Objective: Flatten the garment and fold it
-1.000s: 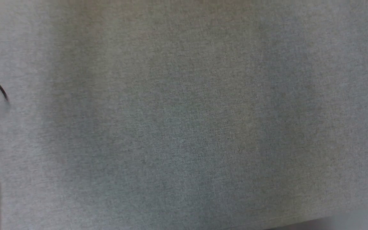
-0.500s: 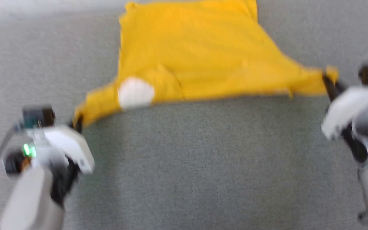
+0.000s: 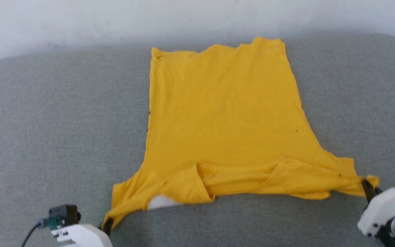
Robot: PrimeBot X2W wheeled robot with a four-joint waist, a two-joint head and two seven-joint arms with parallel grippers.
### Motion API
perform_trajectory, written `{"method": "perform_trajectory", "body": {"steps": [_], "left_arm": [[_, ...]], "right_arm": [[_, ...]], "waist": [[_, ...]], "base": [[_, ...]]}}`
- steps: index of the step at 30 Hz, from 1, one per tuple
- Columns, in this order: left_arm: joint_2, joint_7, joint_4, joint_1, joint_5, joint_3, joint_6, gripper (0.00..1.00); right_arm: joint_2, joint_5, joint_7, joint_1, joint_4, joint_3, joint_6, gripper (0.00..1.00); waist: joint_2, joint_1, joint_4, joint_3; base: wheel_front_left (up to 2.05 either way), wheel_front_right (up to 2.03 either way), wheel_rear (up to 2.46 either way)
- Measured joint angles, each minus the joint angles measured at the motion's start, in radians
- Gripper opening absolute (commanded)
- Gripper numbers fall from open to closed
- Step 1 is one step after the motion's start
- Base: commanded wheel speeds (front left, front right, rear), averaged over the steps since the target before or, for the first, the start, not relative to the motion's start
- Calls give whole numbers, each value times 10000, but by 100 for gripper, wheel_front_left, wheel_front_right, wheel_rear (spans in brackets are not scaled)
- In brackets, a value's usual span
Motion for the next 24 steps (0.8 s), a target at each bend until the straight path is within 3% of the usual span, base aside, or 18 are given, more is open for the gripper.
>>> {"method": "perform_trajectory", "body": {"steps": [8,15,16,17,24], "left_arm": [[-265,167,-224,916,-219,-123,178,0],[-251,221,-268,903,-182,-245,238,0],[-255,201,-276,899,-182,-259,238,0],[-265,150,-278,895,-182,-272,238,0],[-360,15,-362,887,-188,-362,226,0]], "right_arm": [[128,460,1053,1072,529,-443,2,0],[88,610,1373,983,1085,-368,2,1],[77,598,1390,957,1093,-366,2,42],[75,560,1386,949,1083,-362,2,97],[132,545,673,942,366,-518,-2,100]], "waist": [[0,1,268,-183],[0,2,338,-31],[0,1,354,-25],[0,1,370,-24],[0,3,489,-121]], "base": [[0,0,0],[0,0,0],[0,0,0],[0,0,0],[0,0,0]]}}
